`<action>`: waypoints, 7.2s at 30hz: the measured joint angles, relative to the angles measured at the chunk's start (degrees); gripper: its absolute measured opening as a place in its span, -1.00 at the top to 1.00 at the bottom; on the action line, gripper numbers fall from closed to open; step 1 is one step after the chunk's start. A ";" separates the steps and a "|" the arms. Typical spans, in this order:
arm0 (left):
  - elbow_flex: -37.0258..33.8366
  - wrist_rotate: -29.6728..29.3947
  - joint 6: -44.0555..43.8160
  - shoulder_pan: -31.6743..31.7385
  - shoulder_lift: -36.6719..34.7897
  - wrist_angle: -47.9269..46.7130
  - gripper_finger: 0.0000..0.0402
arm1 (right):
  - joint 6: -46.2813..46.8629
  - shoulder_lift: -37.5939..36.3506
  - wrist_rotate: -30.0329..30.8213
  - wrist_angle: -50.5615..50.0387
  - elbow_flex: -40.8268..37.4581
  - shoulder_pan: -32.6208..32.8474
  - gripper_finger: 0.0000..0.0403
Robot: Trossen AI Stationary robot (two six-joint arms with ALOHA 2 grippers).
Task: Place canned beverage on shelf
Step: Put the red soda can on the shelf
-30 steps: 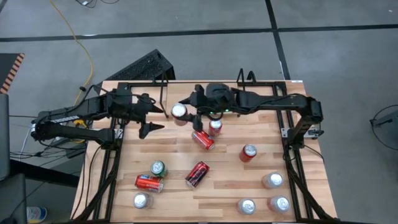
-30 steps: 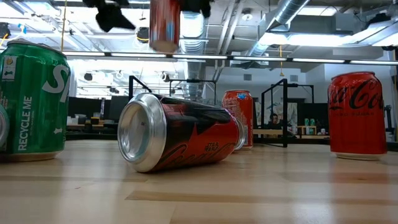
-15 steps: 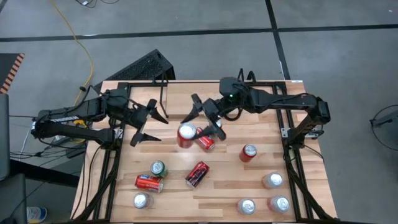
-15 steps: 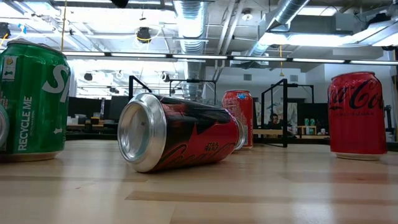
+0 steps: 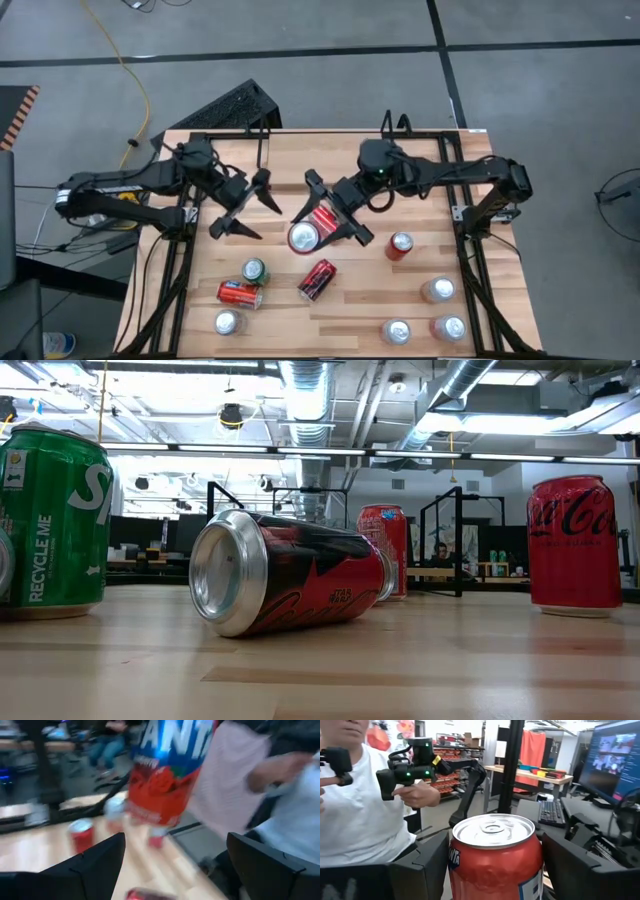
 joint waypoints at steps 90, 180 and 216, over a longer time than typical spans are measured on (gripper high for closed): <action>0.29 -12.91 4.03 2.30 3.00 -17.91 -0.66 | 67.90 -7.97 56.75 -91.94 -9.06 29.47 -0.37; 0.27 -17.54 4.42 -4.33 3.02 -18.98 -0.66 | 75.19 -12.04 36.52 -58.35 -39.12 38.45 -0.21; 0.27 -19.31 2.19 -4.33 3.04 -18.52 -0.66 | 42.47 0.48 17.61 -80.28 -4.74 11.87 -0.20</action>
